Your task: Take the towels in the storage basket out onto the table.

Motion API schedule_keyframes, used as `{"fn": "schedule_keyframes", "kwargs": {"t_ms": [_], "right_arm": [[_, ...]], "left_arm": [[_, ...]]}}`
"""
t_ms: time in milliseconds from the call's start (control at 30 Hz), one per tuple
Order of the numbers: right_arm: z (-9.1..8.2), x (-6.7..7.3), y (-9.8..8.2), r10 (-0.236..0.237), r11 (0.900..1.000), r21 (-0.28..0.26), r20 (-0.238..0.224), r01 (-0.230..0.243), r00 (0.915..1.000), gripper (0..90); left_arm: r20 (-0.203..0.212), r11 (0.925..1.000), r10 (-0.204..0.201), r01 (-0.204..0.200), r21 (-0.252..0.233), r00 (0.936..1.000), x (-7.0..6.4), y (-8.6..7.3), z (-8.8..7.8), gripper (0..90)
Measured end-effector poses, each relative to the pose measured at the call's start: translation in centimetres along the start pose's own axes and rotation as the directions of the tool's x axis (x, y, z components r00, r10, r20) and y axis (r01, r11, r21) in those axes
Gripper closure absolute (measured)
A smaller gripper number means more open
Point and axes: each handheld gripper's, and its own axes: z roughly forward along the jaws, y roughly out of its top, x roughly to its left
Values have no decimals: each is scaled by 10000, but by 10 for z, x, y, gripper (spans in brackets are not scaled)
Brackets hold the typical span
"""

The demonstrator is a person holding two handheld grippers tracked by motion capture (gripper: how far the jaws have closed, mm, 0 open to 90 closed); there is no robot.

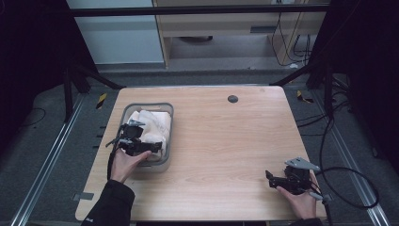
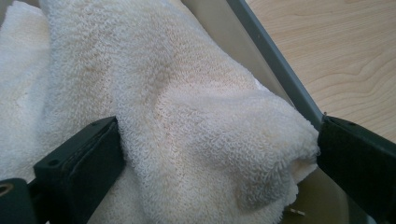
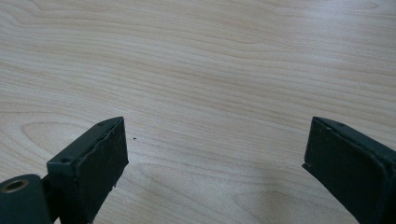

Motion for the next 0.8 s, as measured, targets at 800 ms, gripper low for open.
{"fn": "schedule_keyframes", "kwargs": {"t_ms": [800], "right_arm": [[2,1,0,-67,9998,169,-20,67,10000,53]], "left_arm": [[-321,9937,-83,119,1113,9994,-2,-9,17,239]]}}
